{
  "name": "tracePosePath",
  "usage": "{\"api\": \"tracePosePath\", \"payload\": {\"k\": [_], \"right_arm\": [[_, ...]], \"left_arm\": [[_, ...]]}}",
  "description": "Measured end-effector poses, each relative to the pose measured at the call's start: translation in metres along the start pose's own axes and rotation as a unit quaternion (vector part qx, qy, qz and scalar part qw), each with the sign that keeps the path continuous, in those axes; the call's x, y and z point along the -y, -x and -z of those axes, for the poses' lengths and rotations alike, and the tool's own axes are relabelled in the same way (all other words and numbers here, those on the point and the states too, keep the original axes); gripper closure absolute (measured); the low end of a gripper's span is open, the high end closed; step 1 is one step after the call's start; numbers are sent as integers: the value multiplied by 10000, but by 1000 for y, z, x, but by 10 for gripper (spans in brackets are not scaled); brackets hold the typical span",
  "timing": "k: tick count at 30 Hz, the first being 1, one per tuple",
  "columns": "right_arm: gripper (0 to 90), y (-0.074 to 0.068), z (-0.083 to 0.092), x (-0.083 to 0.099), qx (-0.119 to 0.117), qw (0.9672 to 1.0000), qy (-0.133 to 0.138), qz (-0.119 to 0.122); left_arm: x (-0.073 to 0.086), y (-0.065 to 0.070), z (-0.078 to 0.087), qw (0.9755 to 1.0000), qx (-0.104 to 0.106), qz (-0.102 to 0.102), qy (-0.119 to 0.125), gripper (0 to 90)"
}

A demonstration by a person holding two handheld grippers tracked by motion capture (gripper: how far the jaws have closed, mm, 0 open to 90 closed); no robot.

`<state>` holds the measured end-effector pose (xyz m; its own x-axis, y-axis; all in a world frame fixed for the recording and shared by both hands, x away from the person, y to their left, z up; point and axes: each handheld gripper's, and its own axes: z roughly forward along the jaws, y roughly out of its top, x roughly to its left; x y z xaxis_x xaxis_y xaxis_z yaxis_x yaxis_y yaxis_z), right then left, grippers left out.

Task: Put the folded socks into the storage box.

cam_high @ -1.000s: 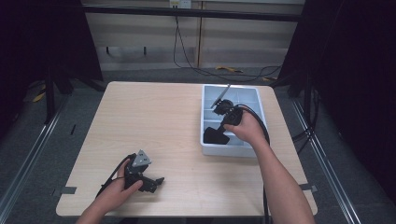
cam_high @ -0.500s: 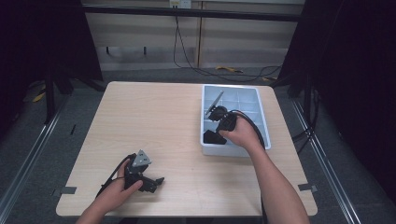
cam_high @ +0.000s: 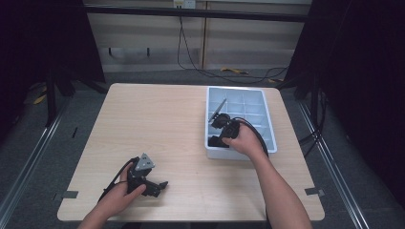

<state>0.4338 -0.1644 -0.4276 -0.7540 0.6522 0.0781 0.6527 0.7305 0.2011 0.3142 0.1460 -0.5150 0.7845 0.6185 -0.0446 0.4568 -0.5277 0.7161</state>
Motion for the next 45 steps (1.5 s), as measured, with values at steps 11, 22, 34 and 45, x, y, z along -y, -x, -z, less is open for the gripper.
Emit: {"api": "tracePosePath", "payload": {"k": [11, 22, 34, 45], "right_arm": [[900, 1, 0, 1, -66, 10000, 39, -52], [788, 2, 25, 6, -4, 9995, 300, -64], [678, 2, 46, 9, 141, 9988, 448, -169], [463, 1, 54, 17, 198, 9970, 585, -462]], "left_arm": [[0, 0, 0, 10000, 1, -1, 1, 0], [0, 0, 0, 10000, -13, -30, -5, 0], [0, 0, 0, 10000, -8, -23, 4, 0], [0, 0, 0, 10000, -8, -36, -2, 0]]}}
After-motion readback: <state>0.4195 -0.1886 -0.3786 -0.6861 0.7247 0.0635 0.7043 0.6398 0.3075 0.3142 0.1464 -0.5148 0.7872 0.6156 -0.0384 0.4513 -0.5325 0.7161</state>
